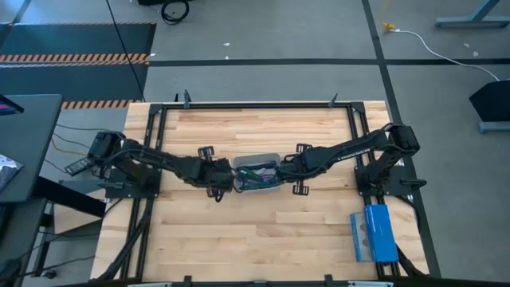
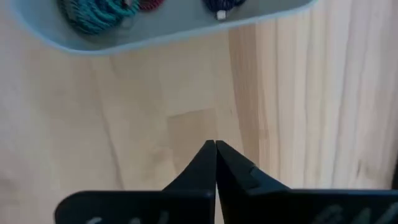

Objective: Pick and place USB-C Cables
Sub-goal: Move the bin to the center of the table

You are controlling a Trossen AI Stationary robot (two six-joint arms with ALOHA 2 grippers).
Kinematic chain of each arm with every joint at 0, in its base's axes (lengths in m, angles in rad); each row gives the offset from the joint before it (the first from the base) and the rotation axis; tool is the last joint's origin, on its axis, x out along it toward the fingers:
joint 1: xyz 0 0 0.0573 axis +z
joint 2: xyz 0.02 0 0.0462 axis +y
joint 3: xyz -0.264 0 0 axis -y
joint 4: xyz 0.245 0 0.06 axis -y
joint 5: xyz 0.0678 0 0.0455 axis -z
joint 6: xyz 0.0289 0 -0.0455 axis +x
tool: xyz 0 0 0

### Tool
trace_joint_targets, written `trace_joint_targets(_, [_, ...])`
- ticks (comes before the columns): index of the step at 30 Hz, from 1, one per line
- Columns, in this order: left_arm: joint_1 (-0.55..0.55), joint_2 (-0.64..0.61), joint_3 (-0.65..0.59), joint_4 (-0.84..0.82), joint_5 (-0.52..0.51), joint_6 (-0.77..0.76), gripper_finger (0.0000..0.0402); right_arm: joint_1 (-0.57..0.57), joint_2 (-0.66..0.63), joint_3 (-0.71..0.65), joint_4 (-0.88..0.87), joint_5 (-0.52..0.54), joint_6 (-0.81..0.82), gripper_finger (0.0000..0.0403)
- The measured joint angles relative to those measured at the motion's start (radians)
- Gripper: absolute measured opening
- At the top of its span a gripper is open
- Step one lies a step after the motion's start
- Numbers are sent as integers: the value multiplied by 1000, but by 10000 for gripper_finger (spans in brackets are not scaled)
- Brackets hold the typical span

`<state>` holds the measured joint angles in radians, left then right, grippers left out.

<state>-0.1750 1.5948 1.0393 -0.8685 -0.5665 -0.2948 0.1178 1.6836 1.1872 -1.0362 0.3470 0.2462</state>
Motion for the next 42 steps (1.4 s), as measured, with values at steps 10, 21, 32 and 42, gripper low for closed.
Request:
trace_joint_targets(10, [99, 0, 0, 97, 213, 202, 13, -97, 0, -99, 225, -55, -164, 3])
trace_joint_targets(21, [199, 3, 0, 155, 404, 237, 13, -151, 0, -99, 269, -121, -232, 2])
trace_joint_targets(32, [211, 40, 0, 319, 434, 266, 13, -146, 0, -99, 371, -234, -234, 0])
trace_joint_targets(42, [211, 74, 0, 329, 433, 281, 13, -109, 0, -99, 376, -239, -190, 0])
